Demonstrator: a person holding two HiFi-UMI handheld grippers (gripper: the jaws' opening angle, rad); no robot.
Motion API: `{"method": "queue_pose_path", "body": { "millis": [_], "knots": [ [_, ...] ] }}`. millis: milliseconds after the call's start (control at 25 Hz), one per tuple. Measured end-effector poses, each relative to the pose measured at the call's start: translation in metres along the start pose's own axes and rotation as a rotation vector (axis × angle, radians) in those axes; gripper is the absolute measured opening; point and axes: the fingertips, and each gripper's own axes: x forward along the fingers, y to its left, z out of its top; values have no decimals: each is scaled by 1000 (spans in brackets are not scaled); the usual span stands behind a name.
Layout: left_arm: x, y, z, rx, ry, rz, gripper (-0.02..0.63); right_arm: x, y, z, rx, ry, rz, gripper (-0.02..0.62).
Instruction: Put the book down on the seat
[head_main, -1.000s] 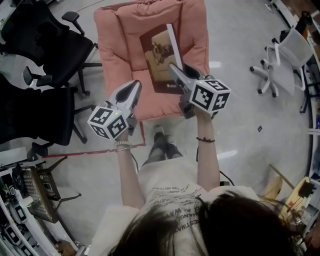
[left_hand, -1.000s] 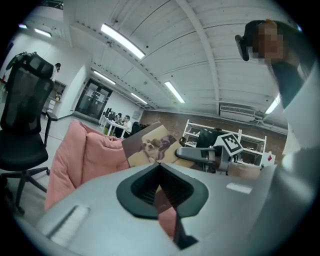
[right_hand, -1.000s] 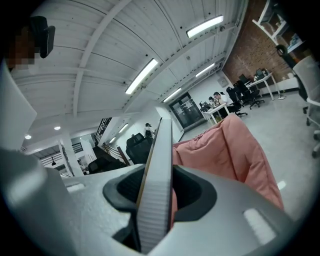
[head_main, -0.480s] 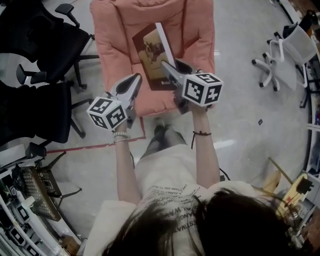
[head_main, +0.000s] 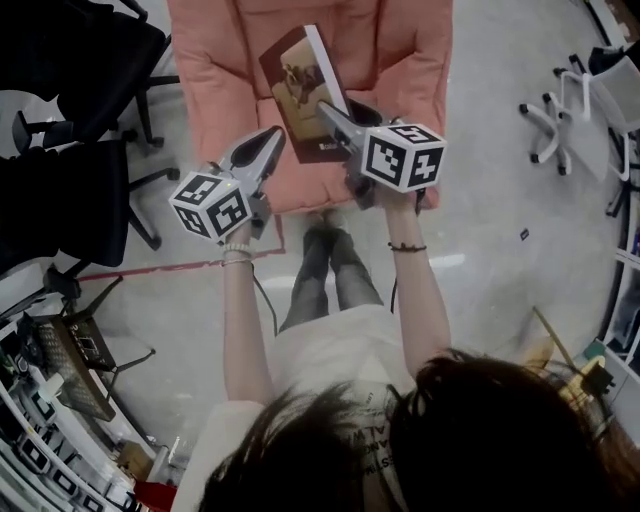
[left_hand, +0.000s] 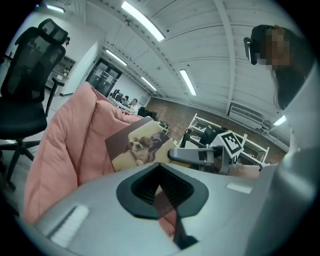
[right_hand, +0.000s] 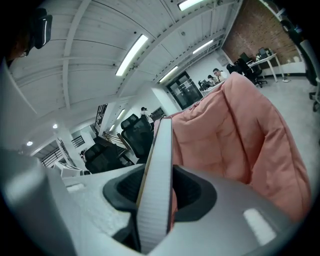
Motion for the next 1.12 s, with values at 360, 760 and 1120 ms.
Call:
{"method": "queue_pose_path", "body": {
  "millis": [360,760,1120],
  "knots": [
    [28,58,-57,-35,90,28,-11,60,-54,-56,10,109,7,155],
    [53,90,-101,-65,163,33,-11,91,-87,-96,-2,178,26,155],
    [70,108,-139,-108,212,36,-11,113,-115,-134,6,233,27,155]
  ]
}}
